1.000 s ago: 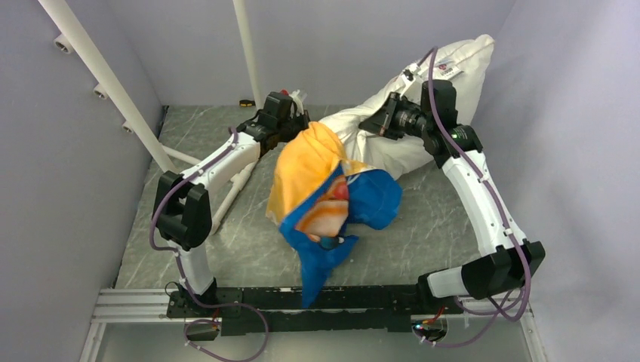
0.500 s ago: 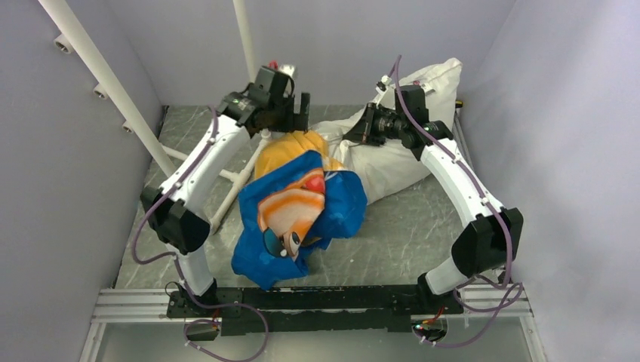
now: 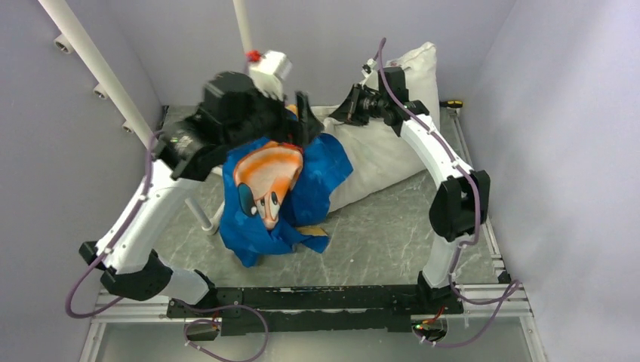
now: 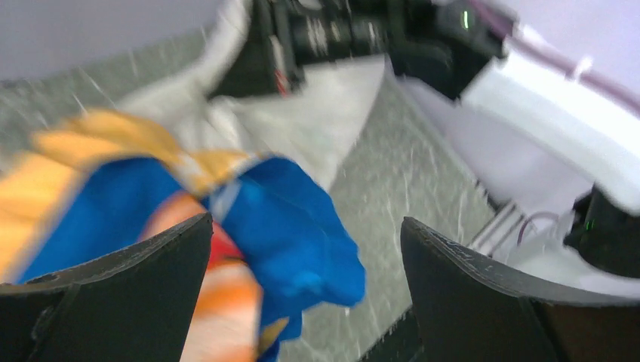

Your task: Put the pillow into the pillowcase

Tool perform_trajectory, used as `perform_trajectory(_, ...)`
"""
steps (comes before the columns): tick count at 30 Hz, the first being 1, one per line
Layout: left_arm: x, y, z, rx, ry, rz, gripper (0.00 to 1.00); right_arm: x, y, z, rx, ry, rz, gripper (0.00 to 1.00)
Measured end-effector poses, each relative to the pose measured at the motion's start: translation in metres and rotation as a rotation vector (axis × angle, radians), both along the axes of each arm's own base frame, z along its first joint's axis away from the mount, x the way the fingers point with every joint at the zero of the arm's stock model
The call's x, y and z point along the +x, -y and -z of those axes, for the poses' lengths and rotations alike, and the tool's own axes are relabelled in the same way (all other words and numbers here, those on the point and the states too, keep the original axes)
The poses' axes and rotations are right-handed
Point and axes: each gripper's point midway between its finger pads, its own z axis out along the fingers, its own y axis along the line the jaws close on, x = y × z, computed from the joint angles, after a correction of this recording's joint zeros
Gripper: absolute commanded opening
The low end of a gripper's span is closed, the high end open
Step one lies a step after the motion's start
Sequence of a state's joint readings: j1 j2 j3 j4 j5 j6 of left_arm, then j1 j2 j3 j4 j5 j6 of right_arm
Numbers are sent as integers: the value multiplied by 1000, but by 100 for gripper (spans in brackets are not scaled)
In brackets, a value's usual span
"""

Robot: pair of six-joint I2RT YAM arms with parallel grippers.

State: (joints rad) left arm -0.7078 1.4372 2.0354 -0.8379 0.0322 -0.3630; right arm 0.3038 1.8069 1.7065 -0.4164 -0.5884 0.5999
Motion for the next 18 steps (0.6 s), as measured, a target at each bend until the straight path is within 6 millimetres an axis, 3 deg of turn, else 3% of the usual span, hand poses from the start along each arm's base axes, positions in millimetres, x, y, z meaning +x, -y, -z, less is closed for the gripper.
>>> perform_trajectory(2,-10,18,25,44,-46,40,97,14,-7,3,22,-11,-12,0)
perform_trajectory(4,-13,37,66,125,-124,59,97,26,-12,5,41,-20,-22,0)
perform_trajectory(5,-12,46,93,178,-170,56,98,32,-14,7,49,-25,-27,6)
perform_trajectory(7,-10,52,146,293,-258,29,99,41,-18,9,65,-34,-37,28)
perform_trajectory(10,-5,46,196,408,-331,-32,99,47,-19,5,87,-26,-53,65)
perform_trajectory(13,-1,40,211,440,-344,-69,99,52,-15,-13,85,52,-51,90)
perform_trajectory(16,1,42,196,383,-319,-74,99,44,1,-33,30,144,-14,97)
perform_trajectory(18,0,42,183,339,-304,-69,99,27,19,-49,-18,197,22,98)
